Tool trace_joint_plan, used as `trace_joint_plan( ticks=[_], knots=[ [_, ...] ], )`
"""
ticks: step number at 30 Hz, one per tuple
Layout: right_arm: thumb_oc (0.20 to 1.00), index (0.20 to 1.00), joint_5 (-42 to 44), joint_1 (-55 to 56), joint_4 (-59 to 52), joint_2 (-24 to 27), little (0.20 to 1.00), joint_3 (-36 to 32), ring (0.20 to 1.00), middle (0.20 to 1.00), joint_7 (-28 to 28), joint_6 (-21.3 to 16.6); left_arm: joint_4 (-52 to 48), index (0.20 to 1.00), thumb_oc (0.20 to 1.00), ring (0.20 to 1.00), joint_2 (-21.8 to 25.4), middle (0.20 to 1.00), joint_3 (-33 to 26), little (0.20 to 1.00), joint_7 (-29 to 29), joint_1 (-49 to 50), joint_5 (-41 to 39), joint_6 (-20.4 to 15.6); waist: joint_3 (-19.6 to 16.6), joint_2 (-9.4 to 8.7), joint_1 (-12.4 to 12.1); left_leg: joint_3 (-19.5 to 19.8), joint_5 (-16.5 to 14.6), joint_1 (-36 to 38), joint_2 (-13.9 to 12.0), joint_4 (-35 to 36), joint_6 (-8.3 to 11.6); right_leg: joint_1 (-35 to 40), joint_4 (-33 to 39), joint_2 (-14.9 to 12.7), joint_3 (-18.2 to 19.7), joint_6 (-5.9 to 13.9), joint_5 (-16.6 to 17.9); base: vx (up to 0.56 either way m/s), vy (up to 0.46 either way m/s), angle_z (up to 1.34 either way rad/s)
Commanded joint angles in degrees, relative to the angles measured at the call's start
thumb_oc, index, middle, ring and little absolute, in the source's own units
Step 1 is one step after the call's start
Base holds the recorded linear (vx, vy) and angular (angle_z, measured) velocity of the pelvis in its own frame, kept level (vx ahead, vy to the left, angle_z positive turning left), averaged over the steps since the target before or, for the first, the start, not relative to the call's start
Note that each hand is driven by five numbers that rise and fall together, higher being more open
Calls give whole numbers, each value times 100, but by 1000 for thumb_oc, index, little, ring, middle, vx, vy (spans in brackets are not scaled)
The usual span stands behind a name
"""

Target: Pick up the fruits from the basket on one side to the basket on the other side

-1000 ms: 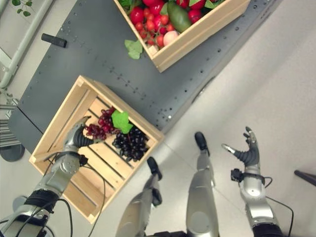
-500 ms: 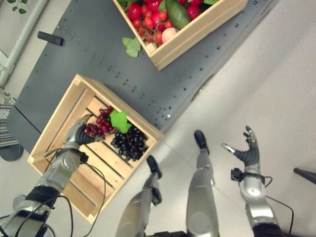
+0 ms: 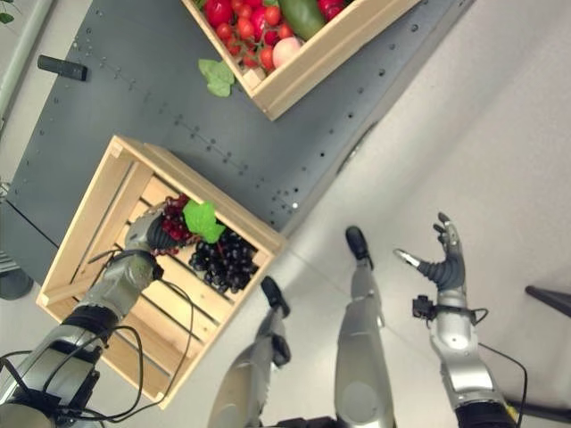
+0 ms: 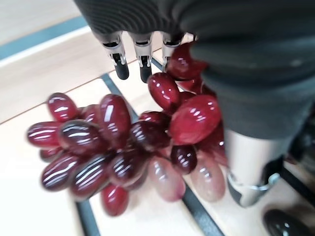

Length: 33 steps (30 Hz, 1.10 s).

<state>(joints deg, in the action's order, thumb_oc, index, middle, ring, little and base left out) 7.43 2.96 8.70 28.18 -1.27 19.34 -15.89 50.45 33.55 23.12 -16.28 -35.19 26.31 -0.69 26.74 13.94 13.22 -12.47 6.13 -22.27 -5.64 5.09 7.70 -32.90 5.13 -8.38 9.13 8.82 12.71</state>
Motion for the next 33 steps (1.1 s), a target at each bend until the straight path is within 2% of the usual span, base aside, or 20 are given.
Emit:
trace_joint_plan(
  ticks=[1,8,12,17,23,24,25,26,27,33],
  knots=[
    [1000,1000,32,350,-671,181,1000,-253,1000,1000,120,-380,464,1000,1000,1000,234,1000,-42,1000,-29,-344,377,77,305,-151,187,228,-35,-431,68,-528,-88,-126,-732,348,37,-96,-915,2,6,-3],
    [1000,1000,73,364,-852,216,1000,-242,1000,1000,162,-438,1001,1000,1000,1000,48,1000,202,1000,-1,-645,478,206,306,-199,232,185,-37,-579,56,-557,-89,-322,-787,373,81,-89,-910,0,1,-2],
    [1000,1000,61,349,-982,243,1000,-231,1000,1000,213,-463,1190,1000,1000,1000,-173,1000,484,1000,10,-743,821,324,306,-221,258,171,-42,-626,53,-558,-91,-403,-799,391,98,-83,-909,3,0,-1],
    [1000,1000,45,409,-1171,294,1000,-318,1000,1000,233,-467,1297,1000,1000,1000,-378,1000,523,1000,115,-462,1009,369,306,-213,254,150,-93,-586,63,-550,-95,-373,-804,405,120,-78,-959,15,6,-5],
    [1000,1000,37,380,-1252,287,1000,-272,1000,1000,291,-537,1326,1000,1000,1000,-573,1000,475,1000,-91,-15,1306,457,306,-213,228,152,-58,-630,49,-538,-87,-437,-807,428,102,-99,-926,-2,-4,-1],
    [1000,1000,17,391,-1254,296,1000,-255,1000,1000,307,-569,1317,711,711,711,-589,711,554,711,-192,23,1482,492,306,-214,226,162,-99,-602,51,-542,-90,-406,-812,431,102,-99,-969,0,0,0],
    [1000,1000,0,365,-1255,318,1000,-212,1000,1000,342,-600,1284,517,517,517,-568,517,726,517,-261,-20,1784,585,306,-223,220,163,-63,-641,53,-541,-89,-435,-805,438,115,-103,-930,0,0,0],
    [1000,1000,-5,319,-1234,339,1000,-173,1000,1000,378,-587,1246,200,200,200,-607,200,813,200,-228,-2,1850,561,306,-219,210,177,-94,-621,53,-541,-89,-409,-807,437,99,-97,-973,0,0,0],
    [1000,1000,-3,294,-1238,375,1000,-210,1000,1000,386,-585,1294,200,200,200,-654,200,829,200,-63,79,1919,517,306,-233,202,186,-55,-659,53,-536,-87,-436,-796,440,96,-99,-933,0,0,0],
    [1000,1000,-49,245,-1226,434,1000,-280,1000,1000,428,-593,1045,200,200,200,-659,200,857,200,-108,29,2042,531,306,-225,144,263,-19,-659,69,-503,-94,-415,-787,425,32,-107,-924,-14,-10,0]
  ],
)
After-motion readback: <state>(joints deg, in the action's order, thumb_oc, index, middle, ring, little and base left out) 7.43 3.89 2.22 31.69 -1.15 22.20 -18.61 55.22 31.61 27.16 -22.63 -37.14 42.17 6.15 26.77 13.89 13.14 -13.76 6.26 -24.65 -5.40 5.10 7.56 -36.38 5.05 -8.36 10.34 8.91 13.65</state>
